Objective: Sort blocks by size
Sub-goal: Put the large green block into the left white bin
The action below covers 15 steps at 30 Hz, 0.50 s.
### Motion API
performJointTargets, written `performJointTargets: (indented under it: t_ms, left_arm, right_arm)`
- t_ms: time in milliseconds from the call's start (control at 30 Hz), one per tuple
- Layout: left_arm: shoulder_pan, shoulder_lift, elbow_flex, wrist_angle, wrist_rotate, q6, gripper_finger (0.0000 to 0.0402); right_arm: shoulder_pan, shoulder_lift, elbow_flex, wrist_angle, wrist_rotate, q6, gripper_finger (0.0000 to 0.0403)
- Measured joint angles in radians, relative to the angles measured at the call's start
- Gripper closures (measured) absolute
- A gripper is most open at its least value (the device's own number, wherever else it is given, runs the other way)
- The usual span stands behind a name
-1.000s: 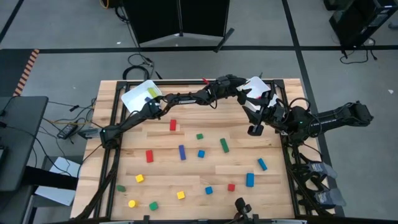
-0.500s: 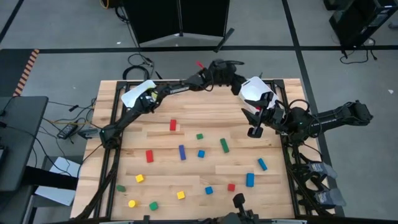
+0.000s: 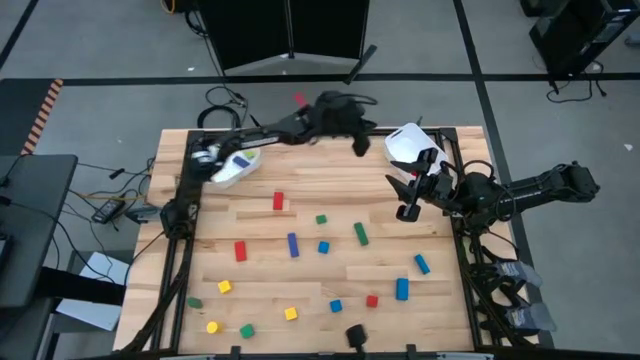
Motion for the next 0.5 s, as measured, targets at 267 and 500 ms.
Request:
performJointTargets:
  t_ms: [267,500]
  left_arm:
    - [0.000,-0.529,-0.725,0.349,-0.042,-0.028,0.0400]
    - [-0.010,-0.937,-1.071,0.378,-0.078,-0.063,0.0399]
  right_arm:
    - [-0.055,0.023,0.000,-0.034,0.027,0.037,0.0226]
    - [-0.128,0.225,0.155,-0.254,0.039,0.163,0.0226]
